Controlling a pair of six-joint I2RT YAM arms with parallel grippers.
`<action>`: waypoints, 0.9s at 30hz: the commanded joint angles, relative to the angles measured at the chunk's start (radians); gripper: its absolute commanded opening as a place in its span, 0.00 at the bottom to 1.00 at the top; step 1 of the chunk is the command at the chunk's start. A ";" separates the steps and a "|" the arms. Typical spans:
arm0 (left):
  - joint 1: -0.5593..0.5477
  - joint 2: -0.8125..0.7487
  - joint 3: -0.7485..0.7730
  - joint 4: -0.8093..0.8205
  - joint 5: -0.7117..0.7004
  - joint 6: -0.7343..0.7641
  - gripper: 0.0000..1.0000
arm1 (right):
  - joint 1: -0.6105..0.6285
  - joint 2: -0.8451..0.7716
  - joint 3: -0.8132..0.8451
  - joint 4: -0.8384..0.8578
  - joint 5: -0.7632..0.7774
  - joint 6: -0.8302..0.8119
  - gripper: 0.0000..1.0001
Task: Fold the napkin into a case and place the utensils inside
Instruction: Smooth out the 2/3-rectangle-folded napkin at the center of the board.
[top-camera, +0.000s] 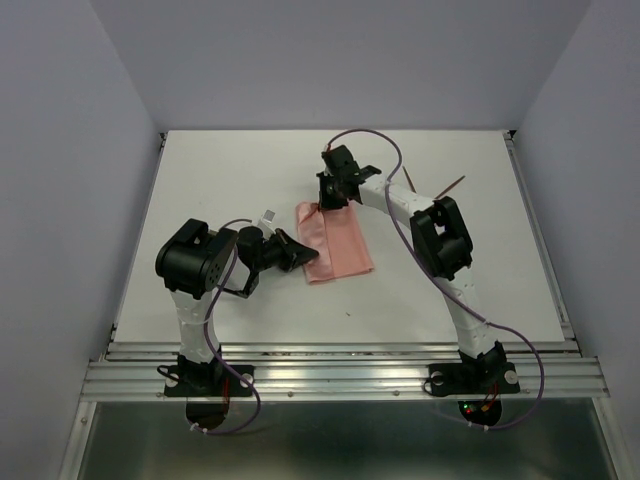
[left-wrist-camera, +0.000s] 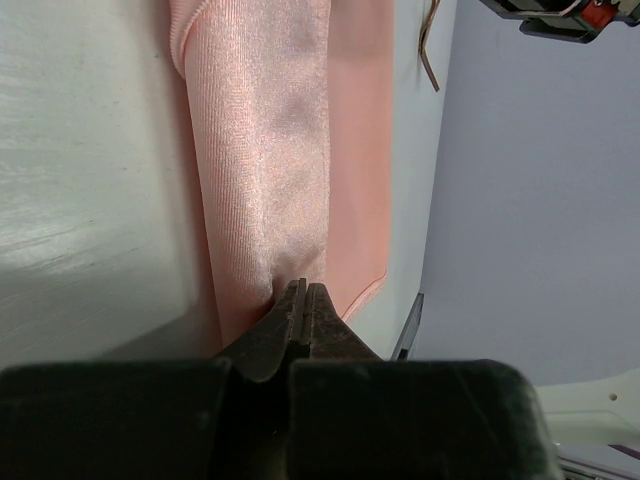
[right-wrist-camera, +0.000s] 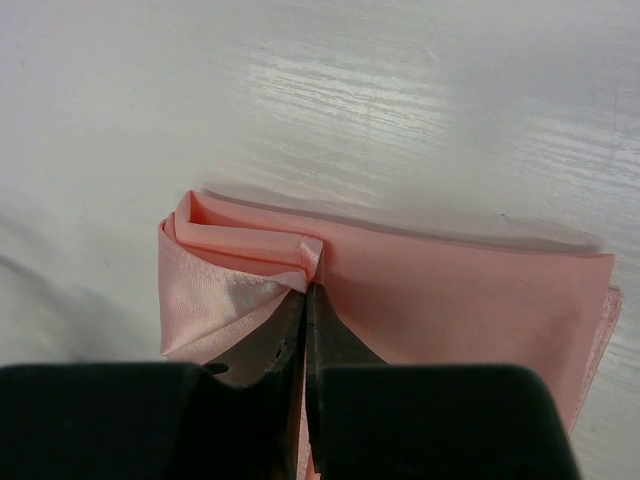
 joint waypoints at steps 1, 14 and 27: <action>-0.010 -0.008 0.035 0.024 0.019 0.023 0.00 | -0.005 0.007 0.055 0.027 0.037 -0.017 0.07; -0.024 0.032 0.084 0.014 0.020 0.015 0.00 | -0.005 -0.242 -0.180 0.051 0.152 -0.020 0.69; -0.025 0.033 0.101 0.012 0.025 0.012 0.00 | -0.065 -0.591 -0.758 0.126 0.193 0.058 0.62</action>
